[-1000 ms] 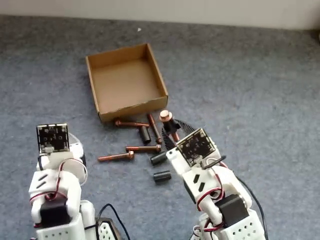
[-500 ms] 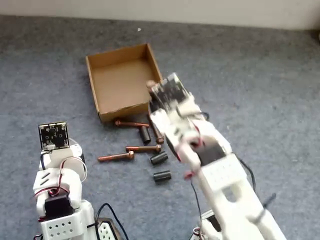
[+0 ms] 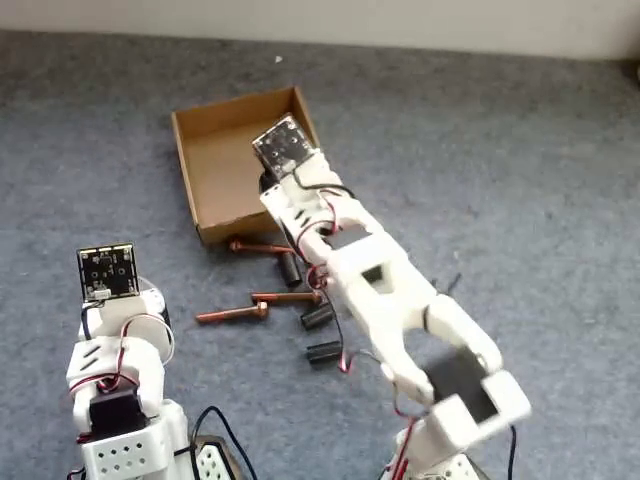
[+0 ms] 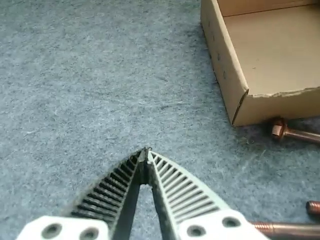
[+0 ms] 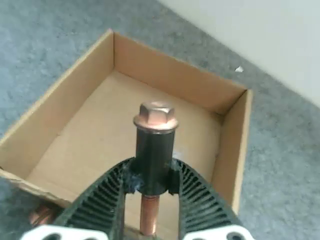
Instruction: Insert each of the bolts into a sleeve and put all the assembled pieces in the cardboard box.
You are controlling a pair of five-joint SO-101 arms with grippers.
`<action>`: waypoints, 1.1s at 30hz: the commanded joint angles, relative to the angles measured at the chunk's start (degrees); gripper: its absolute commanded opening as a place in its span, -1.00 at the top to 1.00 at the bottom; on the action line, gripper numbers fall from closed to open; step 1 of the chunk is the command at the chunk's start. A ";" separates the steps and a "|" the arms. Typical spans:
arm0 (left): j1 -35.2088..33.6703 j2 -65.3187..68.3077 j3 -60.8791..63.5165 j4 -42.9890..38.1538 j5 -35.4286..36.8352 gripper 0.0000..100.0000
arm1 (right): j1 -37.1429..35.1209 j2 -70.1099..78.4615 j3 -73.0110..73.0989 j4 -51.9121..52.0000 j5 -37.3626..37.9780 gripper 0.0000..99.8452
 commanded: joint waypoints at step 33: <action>-0.66 -0.48 -0.22 -1.49 -0.70 0.97 | 4.97 2.15 -53.23 97.36 -13.10 0.72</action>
